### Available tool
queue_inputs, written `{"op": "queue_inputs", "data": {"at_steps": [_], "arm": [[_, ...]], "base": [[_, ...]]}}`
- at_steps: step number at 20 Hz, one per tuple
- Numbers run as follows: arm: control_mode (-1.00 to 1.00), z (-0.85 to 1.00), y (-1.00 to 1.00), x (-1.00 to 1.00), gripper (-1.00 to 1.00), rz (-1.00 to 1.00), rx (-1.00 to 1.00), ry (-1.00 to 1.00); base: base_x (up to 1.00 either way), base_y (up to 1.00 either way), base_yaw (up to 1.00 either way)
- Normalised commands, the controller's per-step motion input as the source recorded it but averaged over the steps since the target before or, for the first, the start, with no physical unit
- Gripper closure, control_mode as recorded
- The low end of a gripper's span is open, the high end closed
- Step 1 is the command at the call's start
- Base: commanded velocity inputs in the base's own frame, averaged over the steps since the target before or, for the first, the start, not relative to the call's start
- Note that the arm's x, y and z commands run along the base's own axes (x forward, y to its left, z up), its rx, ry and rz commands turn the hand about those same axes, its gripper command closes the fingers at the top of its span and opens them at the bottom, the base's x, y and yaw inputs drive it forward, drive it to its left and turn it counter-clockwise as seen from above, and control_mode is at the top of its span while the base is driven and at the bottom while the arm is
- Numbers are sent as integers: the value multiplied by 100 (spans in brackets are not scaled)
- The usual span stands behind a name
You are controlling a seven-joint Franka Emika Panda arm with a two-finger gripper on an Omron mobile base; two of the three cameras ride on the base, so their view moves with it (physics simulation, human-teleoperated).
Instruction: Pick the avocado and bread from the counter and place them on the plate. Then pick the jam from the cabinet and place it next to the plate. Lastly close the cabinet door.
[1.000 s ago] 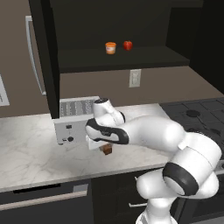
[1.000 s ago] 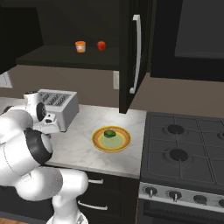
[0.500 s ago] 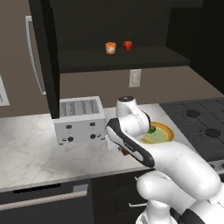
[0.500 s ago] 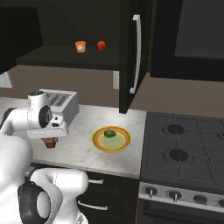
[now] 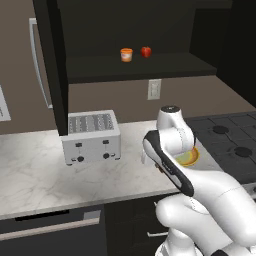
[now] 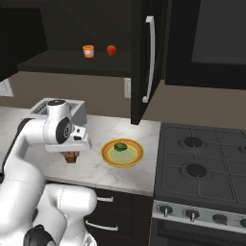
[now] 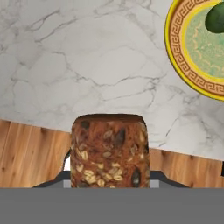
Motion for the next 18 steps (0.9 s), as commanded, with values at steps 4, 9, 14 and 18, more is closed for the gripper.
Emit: {"op": "queue_inputs", "data": {"at_steps": [4, 9, 14, 18], "arm": [[-100, 1, -69, 15, 100, -6, 0, 0], [-100, 0, -71, 44, 100, -5, 0, 0], [-100, 0, -62, 64, 100, -6, 0, 1], [-100, 0, -46, 57, 100, -4, 0, 0]], "base": [[0, 0, 0], [0, 0, 0], [0, 0, 0], [0, 0, 0]]}}
